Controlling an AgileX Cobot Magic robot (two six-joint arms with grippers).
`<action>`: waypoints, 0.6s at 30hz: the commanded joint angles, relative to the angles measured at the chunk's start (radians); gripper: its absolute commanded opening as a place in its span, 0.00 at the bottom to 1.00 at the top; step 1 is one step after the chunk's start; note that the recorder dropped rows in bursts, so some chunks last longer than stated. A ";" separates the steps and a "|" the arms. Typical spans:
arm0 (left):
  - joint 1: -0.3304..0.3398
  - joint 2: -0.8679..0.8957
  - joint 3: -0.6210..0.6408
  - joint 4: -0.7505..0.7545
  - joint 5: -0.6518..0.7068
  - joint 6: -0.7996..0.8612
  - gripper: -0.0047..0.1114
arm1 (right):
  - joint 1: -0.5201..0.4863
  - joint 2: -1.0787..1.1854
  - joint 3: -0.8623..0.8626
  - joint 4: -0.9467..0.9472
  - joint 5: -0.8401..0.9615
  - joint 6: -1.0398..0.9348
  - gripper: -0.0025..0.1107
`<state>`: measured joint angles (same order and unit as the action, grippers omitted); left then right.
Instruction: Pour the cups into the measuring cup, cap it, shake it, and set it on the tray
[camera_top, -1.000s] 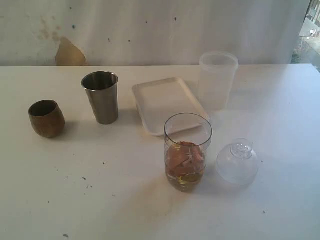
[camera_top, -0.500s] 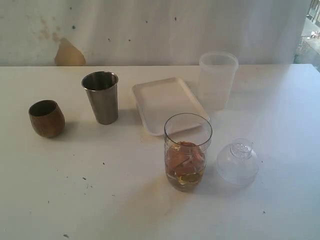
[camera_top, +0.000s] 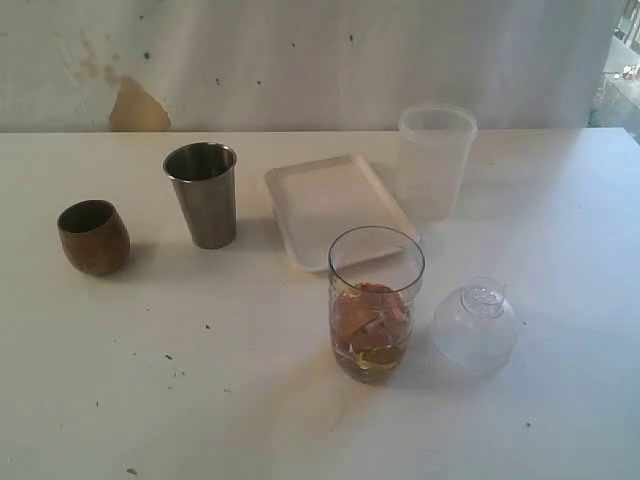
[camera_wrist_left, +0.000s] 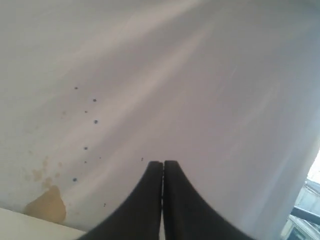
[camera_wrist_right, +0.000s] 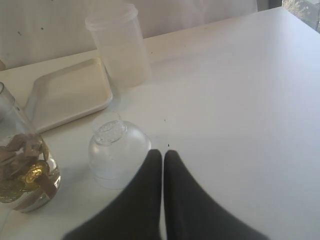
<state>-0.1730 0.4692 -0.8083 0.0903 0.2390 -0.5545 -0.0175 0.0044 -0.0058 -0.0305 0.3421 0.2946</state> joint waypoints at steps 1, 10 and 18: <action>0.044 -0.058 0.088 -0.009 -0.008 -0.003 0.05 | -0.003 -0.004 0.006 -0.007 -0.002 0.005 0.03; 0.074 -0.147 0.240 -0.009 0.110 -0.003 0.05 | -0.003 -0.004 0.006 -0.005 -0.002 0.018 0.03; 0.129 -0.251 0.303 -0.009 0.142 0.005 0.05 | -0.003 -0.004 0.006 -0.007 -0.002 0.020 0.03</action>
<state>-0.0598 0.2508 -0.5255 0.0897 0.3782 -0.5545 -0.0175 0.0044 -0.0058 -0.0305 0.3421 0.3116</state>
